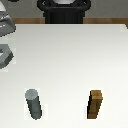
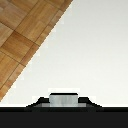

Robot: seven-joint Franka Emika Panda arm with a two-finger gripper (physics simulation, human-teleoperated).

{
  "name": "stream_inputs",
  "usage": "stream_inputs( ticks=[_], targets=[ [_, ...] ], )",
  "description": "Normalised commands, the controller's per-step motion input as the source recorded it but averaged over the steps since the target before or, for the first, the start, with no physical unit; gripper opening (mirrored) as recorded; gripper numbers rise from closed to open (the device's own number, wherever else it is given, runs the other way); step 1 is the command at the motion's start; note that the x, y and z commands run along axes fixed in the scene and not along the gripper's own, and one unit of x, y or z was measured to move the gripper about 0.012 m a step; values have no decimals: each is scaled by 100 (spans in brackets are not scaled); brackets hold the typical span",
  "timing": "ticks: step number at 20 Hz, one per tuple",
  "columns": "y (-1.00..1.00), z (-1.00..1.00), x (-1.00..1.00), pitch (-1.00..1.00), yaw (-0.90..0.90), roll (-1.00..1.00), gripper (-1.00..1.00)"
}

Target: Put the loop with the handle onto the peg.

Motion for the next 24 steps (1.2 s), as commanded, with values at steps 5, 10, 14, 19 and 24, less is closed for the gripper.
stream_inputs(
  ticks=[5, 10, 14, 19, 24],
  targets=[
    [0, 0, 100, 0, 0, 0, -100],
    [0, 0, 100, 0, 0, 0, -100],
    [0, 0, 25, 0, 4, 0, -100],
    [0, 0, 0, 0, 89, 0, -100],
    [0, 0, 0, 0, 100, 0, -100]
  ],
)
